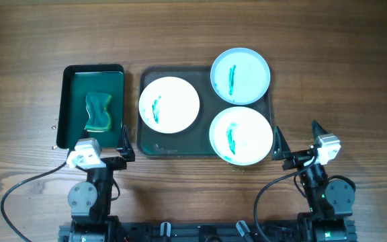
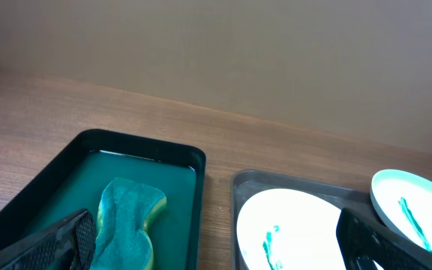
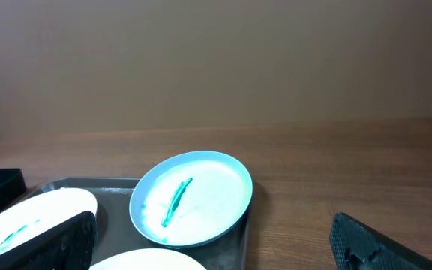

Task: Clean dirty plates on tray and stack at the side

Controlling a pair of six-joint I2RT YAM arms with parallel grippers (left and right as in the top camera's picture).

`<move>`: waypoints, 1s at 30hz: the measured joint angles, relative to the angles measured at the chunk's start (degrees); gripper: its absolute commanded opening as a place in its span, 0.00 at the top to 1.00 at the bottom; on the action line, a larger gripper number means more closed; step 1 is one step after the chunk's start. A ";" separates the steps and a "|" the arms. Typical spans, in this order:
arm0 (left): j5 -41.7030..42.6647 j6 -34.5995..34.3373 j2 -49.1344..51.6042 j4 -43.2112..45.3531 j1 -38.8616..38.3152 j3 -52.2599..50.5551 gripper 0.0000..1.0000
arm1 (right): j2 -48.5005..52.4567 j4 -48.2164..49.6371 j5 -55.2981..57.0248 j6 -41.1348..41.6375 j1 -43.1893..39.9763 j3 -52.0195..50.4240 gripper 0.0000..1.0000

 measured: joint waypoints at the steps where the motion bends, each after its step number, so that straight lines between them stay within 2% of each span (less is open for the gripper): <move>1: -0.02 0.00 0.00 0.00 0.00 0.02 0.00 | 0.00 0.00 0.00 0.00 0.00 0.00 0.00; 17: 0.00 0.00 0.00 2.25 0.00 -0.04 0.00 | 0.00 0.20 0.00 -0.02 0.00 0.00 0.00; 30: 0.02 0.00 1.99 0.15 0.00 2.62 0.00 | 0.02 0.90 0.00 -0.02 0.00 0.00 0.00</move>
